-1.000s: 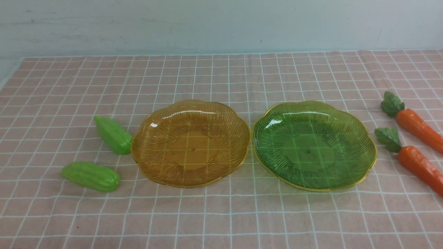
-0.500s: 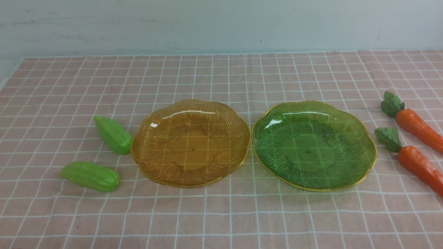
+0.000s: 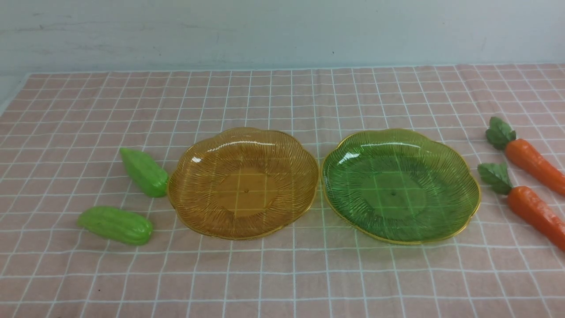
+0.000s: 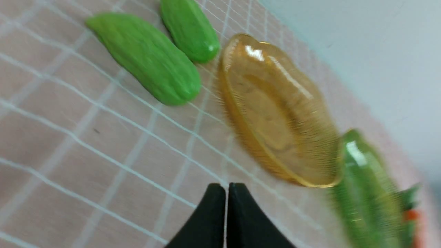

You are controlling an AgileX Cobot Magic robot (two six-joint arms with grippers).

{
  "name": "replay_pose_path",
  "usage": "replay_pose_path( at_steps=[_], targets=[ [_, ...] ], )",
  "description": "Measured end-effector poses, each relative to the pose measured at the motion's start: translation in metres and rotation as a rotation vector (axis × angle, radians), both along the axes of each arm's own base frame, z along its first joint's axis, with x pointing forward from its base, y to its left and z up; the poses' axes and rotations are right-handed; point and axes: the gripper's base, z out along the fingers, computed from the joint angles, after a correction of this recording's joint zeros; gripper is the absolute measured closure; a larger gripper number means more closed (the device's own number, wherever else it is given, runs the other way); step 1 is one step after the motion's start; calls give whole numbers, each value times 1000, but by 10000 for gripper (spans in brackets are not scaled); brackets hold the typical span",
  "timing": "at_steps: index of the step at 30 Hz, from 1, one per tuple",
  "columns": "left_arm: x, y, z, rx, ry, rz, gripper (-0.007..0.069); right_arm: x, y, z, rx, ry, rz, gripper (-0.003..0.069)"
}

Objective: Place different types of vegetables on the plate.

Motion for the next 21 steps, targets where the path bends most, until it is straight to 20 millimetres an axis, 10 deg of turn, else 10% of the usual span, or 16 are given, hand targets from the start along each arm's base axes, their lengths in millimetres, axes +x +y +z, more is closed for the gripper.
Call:
replay_pose_path(
  at_steps=[11, 17, 21],
  targets=[
    [2, -3, 15, -474, -49, 42, 628, 1, 0, 7, 263, -48, -23, 676],
    [-3, -3, 63, -241, -256, -12, 628, -4, -1, 39, 27, -173, -8, 676],
    [11, -14, 87, -12, -179, -154, 628, -5, 4, 95, -230, -177, 64, 676]
  ],
)
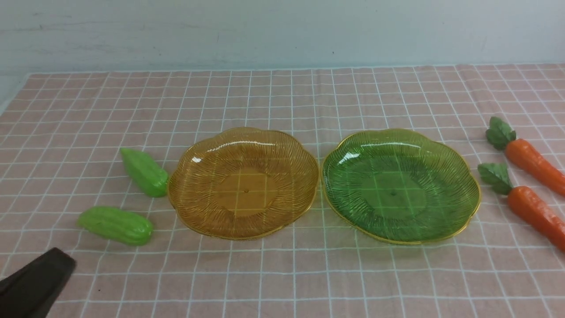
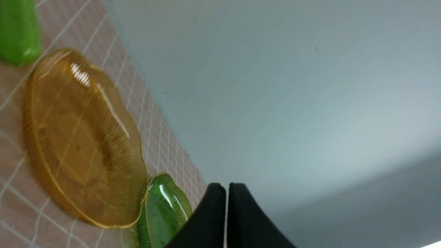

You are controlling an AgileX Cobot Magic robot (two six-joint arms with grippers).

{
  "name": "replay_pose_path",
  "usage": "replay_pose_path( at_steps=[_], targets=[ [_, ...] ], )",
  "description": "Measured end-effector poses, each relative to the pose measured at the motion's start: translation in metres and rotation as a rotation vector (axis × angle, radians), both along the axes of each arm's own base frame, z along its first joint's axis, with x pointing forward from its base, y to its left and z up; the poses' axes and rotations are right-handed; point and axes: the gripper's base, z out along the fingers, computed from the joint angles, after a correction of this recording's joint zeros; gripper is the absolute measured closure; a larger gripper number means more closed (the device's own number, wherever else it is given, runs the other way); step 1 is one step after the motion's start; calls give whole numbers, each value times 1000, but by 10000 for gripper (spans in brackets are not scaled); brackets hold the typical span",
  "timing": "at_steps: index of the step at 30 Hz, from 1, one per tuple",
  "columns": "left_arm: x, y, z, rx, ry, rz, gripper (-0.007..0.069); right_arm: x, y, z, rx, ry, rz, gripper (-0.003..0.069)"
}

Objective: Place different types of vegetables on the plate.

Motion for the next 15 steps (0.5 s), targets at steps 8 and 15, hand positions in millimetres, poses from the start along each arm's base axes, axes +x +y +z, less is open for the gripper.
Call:
replay_pose_path(
  at_steps=[8, 15],
  targets=[
    [54, -21, 4, 356, 392, -411, 628, 70, 7, 17, -326, 659, 173, 659],
    [101, -18, -6, 521, 582, -554, 596, 158, -6, 12, -571, 923, 158, 449]
  ],
)
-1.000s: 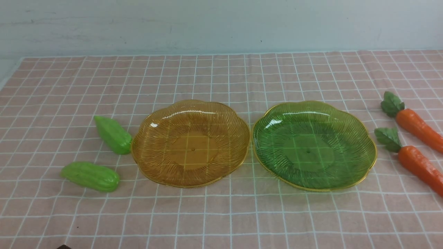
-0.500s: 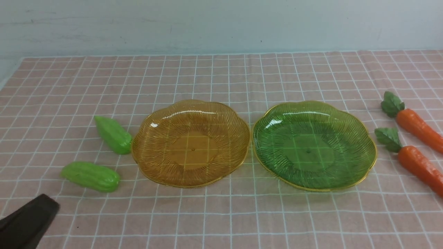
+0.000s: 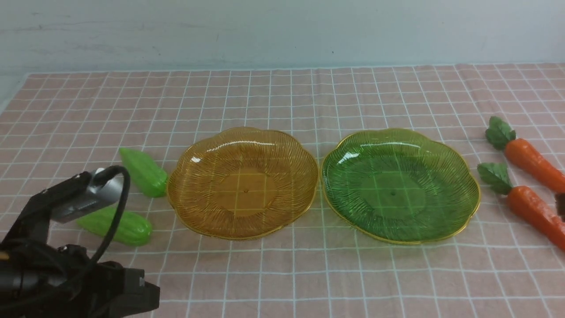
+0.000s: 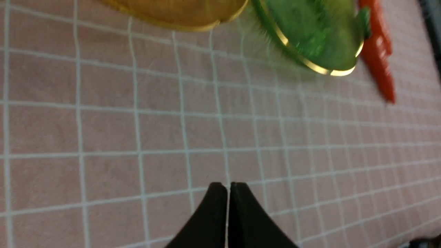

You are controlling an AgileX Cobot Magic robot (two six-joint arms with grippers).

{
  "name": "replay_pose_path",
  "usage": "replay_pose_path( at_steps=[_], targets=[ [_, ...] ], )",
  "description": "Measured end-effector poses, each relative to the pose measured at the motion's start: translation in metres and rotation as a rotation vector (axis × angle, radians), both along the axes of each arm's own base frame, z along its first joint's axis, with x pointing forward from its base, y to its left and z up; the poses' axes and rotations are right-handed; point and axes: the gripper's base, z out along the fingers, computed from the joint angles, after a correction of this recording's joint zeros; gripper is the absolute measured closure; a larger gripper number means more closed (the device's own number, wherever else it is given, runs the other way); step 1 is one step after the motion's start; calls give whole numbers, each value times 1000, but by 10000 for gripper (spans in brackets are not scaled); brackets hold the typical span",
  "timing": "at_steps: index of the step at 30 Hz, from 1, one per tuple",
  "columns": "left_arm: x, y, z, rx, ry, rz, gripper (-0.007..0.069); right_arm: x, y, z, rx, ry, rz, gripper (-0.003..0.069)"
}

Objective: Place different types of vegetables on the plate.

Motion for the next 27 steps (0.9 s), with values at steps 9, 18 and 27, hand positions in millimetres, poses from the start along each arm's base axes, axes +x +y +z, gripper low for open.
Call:
replay_pose_path(
  at_steps=[9, 18, 27],
  targets=[
    [12, 0, 0, 16, 16, -10, 529, 74, -9, -51, -165, 223, 45, 151],
    [12, 1, 0, 19, 17, -12, 519, 137, -21, -103, -340, 301, 62, 127],
    [11, 1, 0, 19, 17, -13, 512, 160, -23, -144, -375, 366, 77, 228]
  ],
)
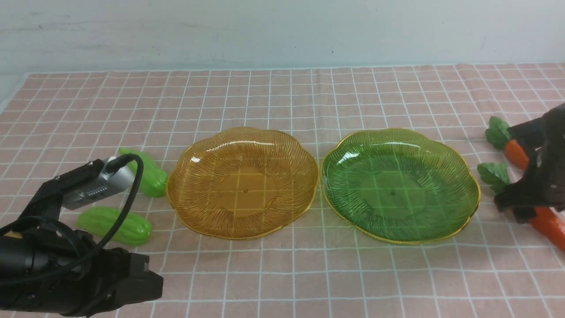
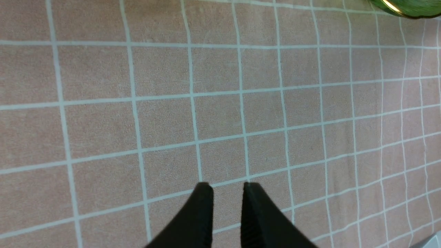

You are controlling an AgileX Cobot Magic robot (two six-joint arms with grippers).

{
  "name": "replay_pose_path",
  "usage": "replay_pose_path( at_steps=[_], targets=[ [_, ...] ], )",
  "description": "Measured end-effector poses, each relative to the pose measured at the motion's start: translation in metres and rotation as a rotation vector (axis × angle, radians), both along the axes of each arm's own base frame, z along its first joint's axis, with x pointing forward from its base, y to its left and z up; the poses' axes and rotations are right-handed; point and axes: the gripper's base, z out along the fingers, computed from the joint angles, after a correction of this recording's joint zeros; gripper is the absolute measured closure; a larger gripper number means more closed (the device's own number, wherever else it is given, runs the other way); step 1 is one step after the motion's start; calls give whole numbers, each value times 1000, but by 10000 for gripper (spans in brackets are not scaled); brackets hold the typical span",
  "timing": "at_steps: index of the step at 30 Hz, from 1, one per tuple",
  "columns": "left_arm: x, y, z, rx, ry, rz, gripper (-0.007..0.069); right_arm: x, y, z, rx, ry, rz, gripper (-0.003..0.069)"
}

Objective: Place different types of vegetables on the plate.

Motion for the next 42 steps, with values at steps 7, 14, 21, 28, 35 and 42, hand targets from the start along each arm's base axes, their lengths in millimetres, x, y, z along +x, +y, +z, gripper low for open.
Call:
replay_pose_path(
  at_steps=[7, 14, 21, 28, 35, 42],
  targets=[
    [0, 0, 0, 1, -1, -2, 512, 11, -3, 17, -34, 56, -28, 387],
    [0, 0, 0, 1, -1, -2, 512, 38, 26, 84, 289, 23, -93, 387],
    [1, 0, 0, 4, -11, 6, 512, 52, 99, 58, 475, 23, 137, 332],
    [2, 1, 1, 6, -20, 14, 512, 74, 80, 48, 302, -67, 169, 15],
    [2, 1, 1, 7, -23, 16, 512, 88, -15, 46, 97, -146, 2, 43],
    [2, 1, 1, 7, -23, 16, 512, 91, -45, 6, 80, -75, -53, 85]
  ],
)
